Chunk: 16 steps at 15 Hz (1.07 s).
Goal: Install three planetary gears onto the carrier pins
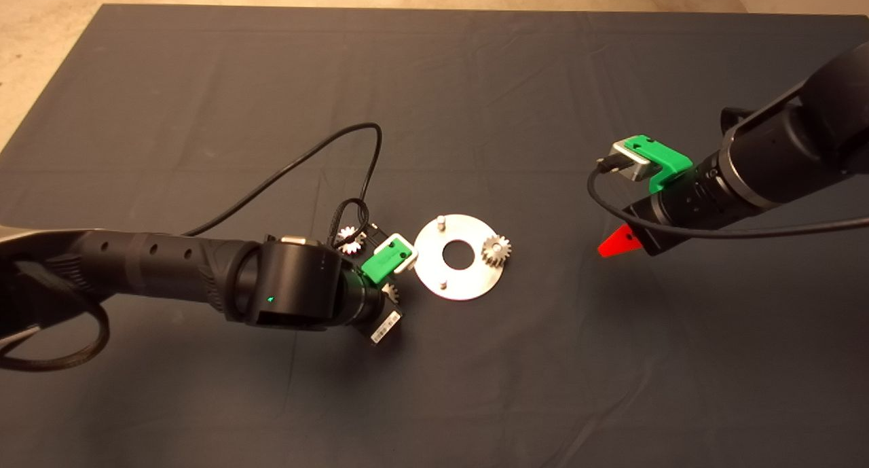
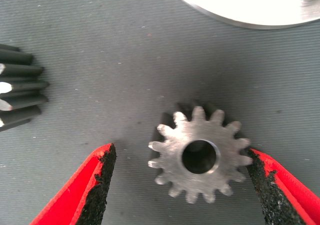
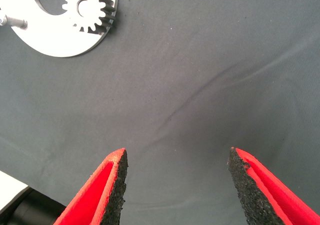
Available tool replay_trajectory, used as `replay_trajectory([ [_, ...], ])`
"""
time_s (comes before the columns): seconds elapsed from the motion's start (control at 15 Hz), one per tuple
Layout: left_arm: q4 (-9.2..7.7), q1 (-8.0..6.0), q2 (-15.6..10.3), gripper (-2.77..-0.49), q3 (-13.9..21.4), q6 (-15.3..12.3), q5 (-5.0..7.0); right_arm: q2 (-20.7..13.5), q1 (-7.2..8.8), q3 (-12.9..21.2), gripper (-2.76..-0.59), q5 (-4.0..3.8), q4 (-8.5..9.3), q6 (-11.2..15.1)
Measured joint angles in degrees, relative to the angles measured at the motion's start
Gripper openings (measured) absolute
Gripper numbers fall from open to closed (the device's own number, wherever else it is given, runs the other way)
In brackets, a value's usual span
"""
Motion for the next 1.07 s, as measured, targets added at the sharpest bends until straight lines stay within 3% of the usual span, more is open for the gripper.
replay_trajectory([
  [0.33,0.00,-0.02,0.65,-1.58,-0.11,0.33,-0.02,0.00,0.00,0.00,-1.89,0.00,-0.01,0.00],
  [1.07,-0.02,-0.02,0.77,-2.15,-0.11,0.47,-0.04,0.02,-0.02,0.00,-1.89,0.02,0.00,0.00],
])
